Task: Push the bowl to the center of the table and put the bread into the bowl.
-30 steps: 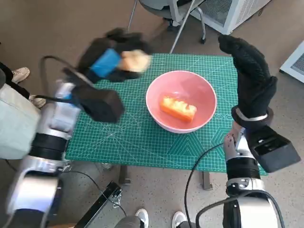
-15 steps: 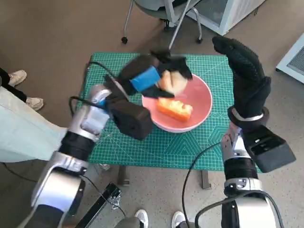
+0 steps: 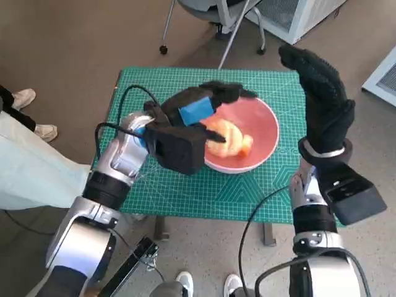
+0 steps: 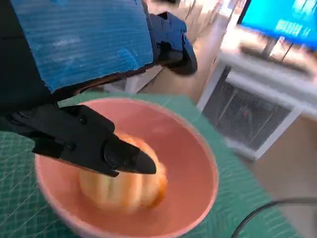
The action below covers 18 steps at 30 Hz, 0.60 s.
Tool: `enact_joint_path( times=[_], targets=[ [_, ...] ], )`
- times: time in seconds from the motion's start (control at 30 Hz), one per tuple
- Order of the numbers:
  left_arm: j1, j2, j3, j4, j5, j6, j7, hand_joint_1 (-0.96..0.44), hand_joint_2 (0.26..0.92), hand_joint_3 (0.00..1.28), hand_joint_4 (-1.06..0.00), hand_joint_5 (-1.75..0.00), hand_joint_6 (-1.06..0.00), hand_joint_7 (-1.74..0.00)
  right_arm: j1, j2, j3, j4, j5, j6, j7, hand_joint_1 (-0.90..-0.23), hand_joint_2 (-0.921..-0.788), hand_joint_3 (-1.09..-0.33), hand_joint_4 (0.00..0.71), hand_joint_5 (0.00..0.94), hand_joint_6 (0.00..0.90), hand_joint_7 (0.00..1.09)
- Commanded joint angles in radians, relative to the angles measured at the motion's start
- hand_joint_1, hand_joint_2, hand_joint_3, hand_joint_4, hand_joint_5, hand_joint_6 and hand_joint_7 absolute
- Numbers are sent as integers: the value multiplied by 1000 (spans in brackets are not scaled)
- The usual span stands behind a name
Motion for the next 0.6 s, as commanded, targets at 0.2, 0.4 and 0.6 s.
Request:
enact_joint_path(
  times=[0.2, 0.4, 0.6],
  targets=[
    [24, -84, 161, 10, -207, -211, 117, -442, 919, 81, -69, -26, -87, -354, 26, -15, 4, -11, -35, 8, -43, -515, -921, -659, 327, 5, 61, 796],
    [52, -143, 229, -15, -305, -300, 158, -504, 921, 211, -171, -54, -150, -343, 17, -13, 7, -29, -33, 37, -54, -513, -921, -662, 327, 4, 60, 798],
    [111, -188, 260, -128, -415, -286, 133, -498, 921, 279, -229, -66, -176, -343, 10, -10, 9, -68, -39, 84, -80, -513, -921, -663, 327, 4, 55, 796]
  ],
)
